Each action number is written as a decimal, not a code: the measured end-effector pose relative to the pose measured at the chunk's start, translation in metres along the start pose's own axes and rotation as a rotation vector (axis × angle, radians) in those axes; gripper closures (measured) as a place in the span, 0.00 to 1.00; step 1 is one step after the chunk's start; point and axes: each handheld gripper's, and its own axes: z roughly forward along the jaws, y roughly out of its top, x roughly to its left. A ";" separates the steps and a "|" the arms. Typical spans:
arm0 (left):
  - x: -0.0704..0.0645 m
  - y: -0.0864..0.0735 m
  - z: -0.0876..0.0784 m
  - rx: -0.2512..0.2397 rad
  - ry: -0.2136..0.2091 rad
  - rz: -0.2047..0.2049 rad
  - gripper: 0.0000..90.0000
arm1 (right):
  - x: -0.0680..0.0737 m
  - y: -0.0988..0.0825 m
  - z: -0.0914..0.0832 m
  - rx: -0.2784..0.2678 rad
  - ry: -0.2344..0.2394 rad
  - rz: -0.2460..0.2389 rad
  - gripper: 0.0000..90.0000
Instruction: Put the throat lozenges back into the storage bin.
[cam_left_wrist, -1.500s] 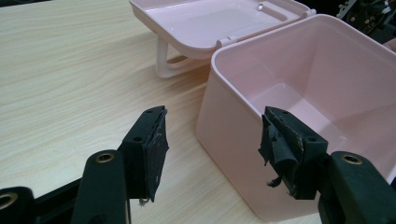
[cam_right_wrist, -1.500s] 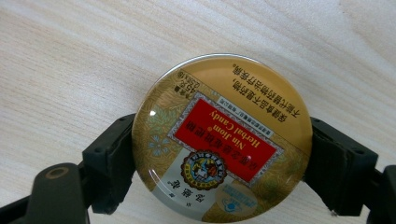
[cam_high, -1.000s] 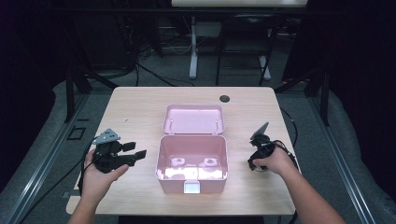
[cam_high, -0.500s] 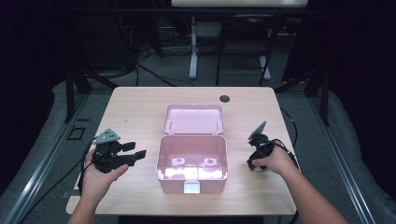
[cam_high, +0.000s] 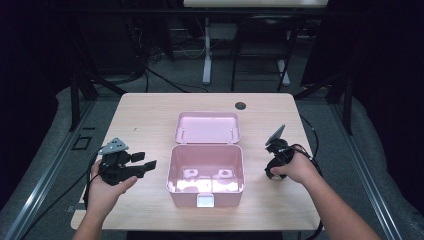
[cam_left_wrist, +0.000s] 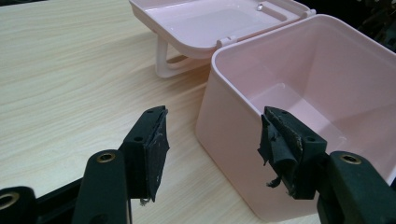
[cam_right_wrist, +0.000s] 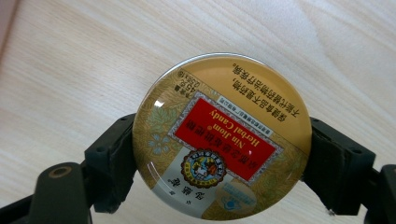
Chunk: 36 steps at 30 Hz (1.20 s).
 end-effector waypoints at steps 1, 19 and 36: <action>0.000 0.000 0.000 -0.001 0.002 0.000 0.46 | 0.000 0.000 -0.002 -0.008 -0.002 -0.010 0.22; 0.000 0.000 -0.001 -0.008 0.003 0.001 0.46 | 0.015 0.006 -0.039 -0.008 -0.005 -0.087 0.22; 0.000 0.000 0.000 -0.010 -0.002 -0.005 0.46 | 0.027 0.002 -0.072 -0.052 0.037 -0.343 0.22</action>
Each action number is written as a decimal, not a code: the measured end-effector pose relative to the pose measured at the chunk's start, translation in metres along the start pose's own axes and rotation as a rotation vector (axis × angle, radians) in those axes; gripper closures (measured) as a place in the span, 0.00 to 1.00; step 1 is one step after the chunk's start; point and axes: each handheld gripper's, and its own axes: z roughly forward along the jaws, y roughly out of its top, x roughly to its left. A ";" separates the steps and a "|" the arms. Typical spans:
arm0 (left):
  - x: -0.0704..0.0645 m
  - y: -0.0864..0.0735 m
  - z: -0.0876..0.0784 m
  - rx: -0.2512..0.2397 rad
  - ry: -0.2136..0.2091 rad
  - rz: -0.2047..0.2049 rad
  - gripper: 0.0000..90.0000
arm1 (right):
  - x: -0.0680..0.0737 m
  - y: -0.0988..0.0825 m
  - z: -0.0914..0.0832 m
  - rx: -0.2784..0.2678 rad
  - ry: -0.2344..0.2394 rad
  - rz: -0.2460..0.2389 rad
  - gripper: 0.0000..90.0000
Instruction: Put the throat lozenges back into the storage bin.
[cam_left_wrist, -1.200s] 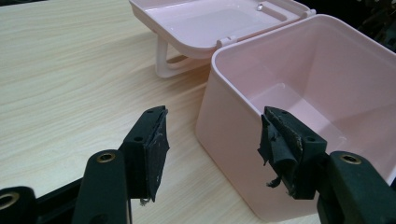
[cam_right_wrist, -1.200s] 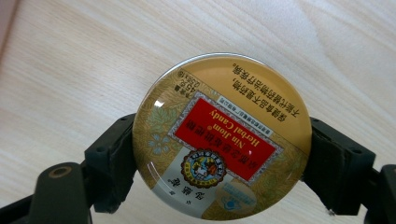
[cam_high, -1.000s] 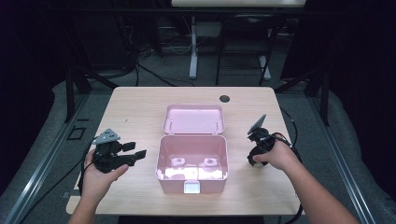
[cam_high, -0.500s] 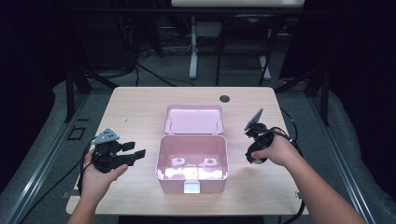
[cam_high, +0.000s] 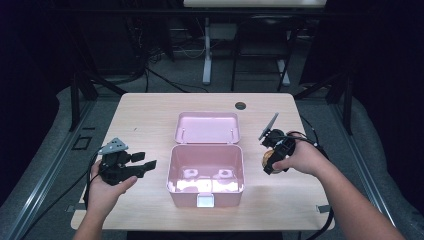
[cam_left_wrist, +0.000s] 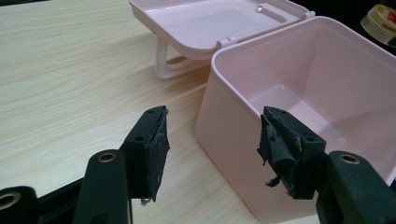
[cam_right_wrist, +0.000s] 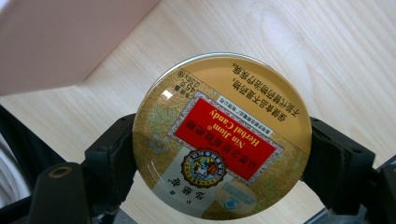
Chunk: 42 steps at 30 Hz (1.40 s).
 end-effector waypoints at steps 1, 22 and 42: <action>0.000 0.000 0.000 0.001 -0.002 0.000 0.46 | 0.001 0.000 -0.001 -0.006 0.002 -0.020 0.22; 0.001 0.000 0.000 0.002 -0.001 -0.002 0.47 | 0.023 0.012 -0.031 -0.033 0.012 -0.378 0.22; 0.002 0.000 0.000 0.000 -0.002 -0.005 0.47 | 0.058 0.042 -0.041 0.006 0.037 -0.520 0.22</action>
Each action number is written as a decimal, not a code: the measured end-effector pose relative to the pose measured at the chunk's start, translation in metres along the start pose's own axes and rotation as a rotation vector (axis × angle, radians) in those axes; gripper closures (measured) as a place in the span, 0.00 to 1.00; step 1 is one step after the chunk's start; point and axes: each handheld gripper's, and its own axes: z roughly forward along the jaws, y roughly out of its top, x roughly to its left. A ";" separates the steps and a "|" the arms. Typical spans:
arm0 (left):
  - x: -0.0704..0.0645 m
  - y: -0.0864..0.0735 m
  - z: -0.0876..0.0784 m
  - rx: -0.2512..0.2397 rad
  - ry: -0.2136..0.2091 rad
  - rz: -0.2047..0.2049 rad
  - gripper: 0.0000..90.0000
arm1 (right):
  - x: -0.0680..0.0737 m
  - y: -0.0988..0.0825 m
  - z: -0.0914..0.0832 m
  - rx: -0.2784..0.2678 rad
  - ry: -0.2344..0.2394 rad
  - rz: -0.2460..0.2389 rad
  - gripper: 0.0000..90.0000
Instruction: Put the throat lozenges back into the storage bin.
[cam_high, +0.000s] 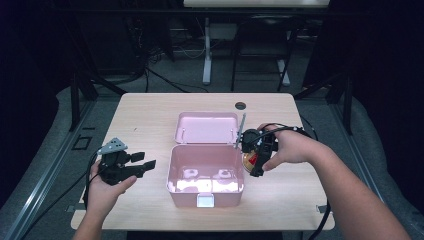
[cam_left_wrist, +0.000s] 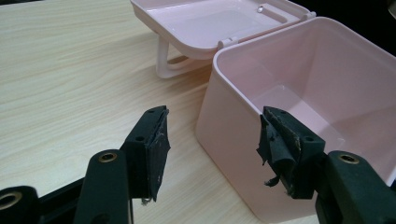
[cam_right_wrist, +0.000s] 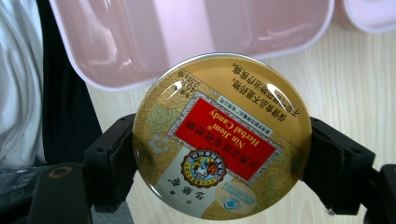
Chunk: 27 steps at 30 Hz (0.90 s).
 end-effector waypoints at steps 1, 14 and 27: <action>0.000 0.000 0.000 0.000 0.000 0.000 0.47 | 0.001 0.002 0.000 -0.003 0.001 -0.006 0.22; 0.001 0.000 -0.001 -0.002 0.001 -0.001 0.47 | 0.010 0.034 -0.002 -0.025 0.009 -0.086 0.22; 0.002 0.000 -0.001 -0.002 0.000 0.000 0.47 | 0.018 0.053 0.007 -0.033 0.018 -0.158 0.22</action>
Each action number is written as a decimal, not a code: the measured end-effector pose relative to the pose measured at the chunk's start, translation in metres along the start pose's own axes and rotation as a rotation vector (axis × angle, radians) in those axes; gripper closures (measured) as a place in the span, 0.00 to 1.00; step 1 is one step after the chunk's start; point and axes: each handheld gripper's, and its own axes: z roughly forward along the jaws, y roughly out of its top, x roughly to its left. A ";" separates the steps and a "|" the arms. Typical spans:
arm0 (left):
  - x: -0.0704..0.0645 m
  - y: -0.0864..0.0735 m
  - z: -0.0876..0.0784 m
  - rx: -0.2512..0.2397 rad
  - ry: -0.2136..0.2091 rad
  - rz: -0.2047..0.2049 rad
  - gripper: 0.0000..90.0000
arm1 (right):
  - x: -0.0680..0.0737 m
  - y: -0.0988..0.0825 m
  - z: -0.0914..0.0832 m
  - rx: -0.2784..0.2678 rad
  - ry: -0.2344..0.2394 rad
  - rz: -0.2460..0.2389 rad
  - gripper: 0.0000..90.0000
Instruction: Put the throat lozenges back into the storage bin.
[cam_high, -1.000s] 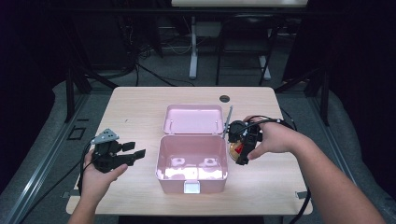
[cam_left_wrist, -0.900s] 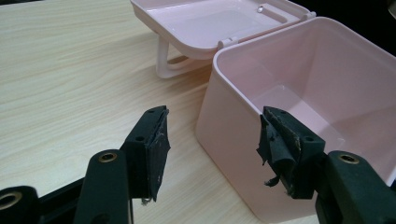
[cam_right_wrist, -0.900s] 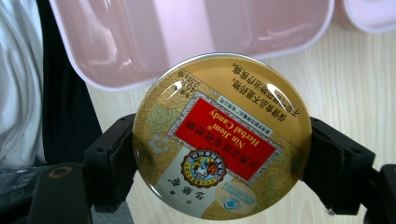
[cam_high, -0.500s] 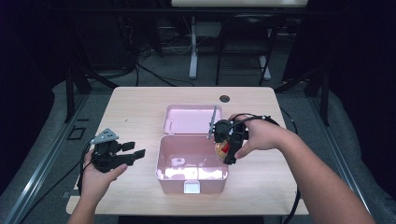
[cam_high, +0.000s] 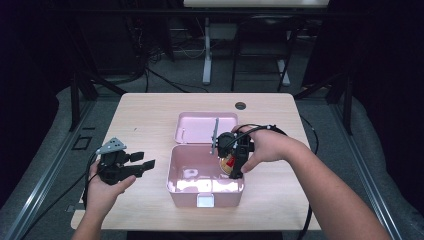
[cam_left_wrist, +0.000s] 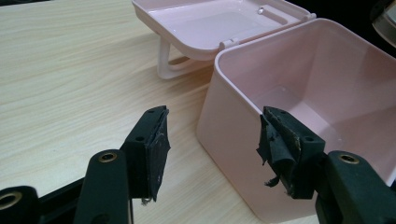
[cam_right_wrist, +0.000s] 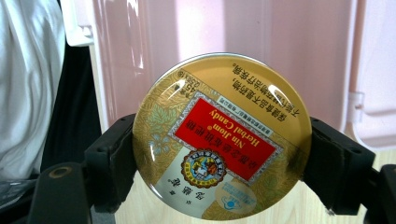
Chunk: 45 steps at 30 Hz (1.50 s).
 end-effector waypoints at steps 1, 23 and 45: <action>0.000 0.000 0.000 -0.001 -0.001 -0.001 0.47 | 0.000 0.001 0.001 -0.001 -0.006 -0.004 0.22; 0.001 0.000 0.000 -0.003 0.000 -0.001 0.47 | -0.002 0.012 0.032 0.043 0.015 -0.032 0.22; 0.001 -0.001 0.000 0.002 0.000 -0.003 0.47 | -0.002 0.012 0.064 0.051 0.015 -0.030 0.22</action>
